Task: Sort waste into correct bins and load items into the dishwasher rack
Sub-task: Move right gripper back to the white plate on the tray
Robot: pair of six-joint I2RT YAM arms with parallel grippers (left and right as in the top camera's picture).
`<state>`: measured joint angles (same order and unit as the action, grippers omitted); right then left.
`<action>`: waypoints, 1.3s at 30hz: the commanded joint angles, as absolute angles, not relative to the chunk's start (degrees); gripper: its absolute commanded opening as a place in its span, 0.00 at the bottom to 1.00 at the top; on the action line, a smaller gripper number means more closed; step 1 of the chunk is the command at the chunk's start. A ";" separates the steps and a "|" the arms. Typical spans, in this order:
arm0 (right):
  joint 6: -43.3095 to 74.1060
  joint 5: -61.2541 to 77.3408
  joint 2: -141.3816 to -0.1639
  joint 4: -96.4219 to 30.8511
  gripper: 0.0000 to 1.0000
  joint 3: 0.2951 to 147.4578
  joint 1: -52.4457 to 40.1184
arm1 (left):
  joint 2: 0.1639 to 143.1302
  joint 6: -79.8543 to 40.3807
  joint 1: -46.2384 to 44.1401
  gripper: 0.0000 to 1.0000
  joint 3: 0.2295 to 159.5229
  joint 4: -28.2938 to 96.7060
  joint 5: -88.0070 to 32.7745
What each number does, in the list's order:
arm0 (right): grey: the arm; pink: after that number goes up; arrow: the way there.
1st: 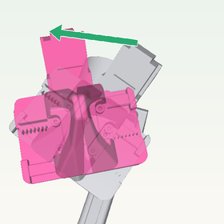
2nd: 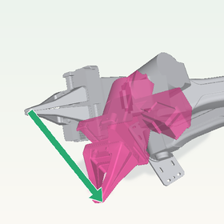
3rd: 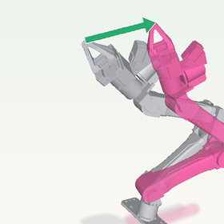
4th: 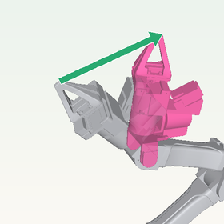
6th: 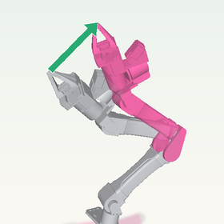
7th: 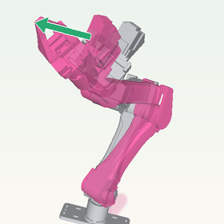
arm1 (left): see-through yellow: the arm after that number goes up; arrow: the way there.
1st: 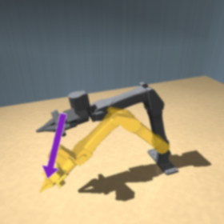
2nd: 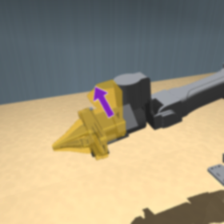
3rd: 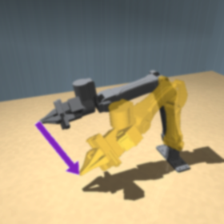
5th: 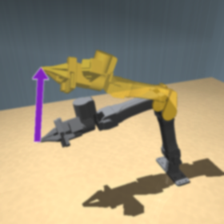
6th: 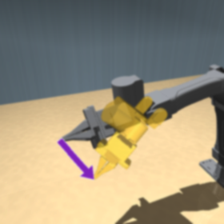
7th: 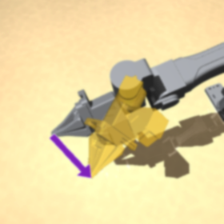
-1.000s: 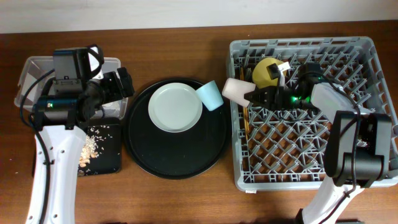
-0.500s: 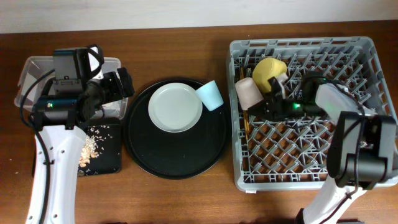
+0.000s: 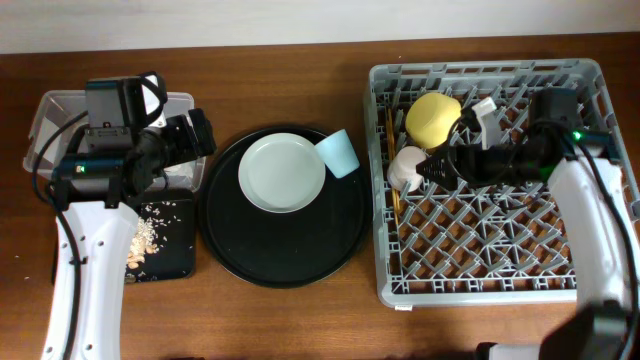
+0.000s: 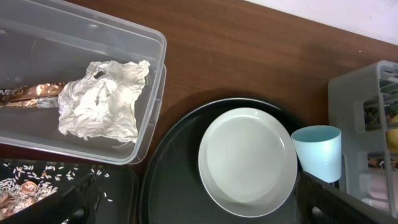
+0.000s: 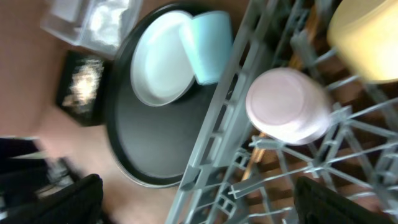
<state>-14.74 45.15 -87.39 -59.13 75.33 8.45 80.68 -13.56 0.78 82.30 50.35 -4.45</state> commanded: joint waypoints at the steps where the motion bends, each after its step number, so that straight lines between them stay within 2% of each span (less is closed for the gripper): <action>1: -6.50 31.88 -81.43 -56.05 0.98 78.08 -0.14 | 80.51 -13.67 0.93 0.99 82.98 50.26 -4.47; 6: -0.51 22.98 -81.82 -46.50 0.98 78.08 -16.19 | 80.51 -13.67 0.93 0.99 82.98 50.24 -4.47; 10: -0.45 3.77 -86.32 -37.91 0.98 78.06 -29.06 | 80.51 -13.67 0.93 0.99 82.98 50.26 -4.47; 13: -2.63 -8.45 -91.29 -32.08 0.98 78.06 -33.71 | 80.51 -13.67 0.93 0.99 82.98 50.24 -4.47; 20: -2.48 -11.33 -103.79 -22.57 0.98 78.06 -31.66 | 80.51 -13.67 0.93 0.99 82.98 50.26 -4.47; 26: -2.52 -2.68 -110.24 -20.69 0.98 78.06 -29.10 | 80.51 -13.67 0.93 0.99 82.98 50.26 -4.47; 32: -2.50 -1.45 -115.11 -21.10 1.00 78.06 -28.45 | 80.51 -13.67 0.93 0.99 82.98 50.26 -4.47; 35: -2.50 -1.23 -115.11 -21.98 0.95 78.06 -28.56 | 80.51 -13.67 0.93 0.99 82.98 50.26 -4.47; 39: -2.50 -1.28 -115.02 -24.86 0.82 78.08 -28.47 | 80.51 -13.67 0.93 0.99 82.98 50.24 -4.47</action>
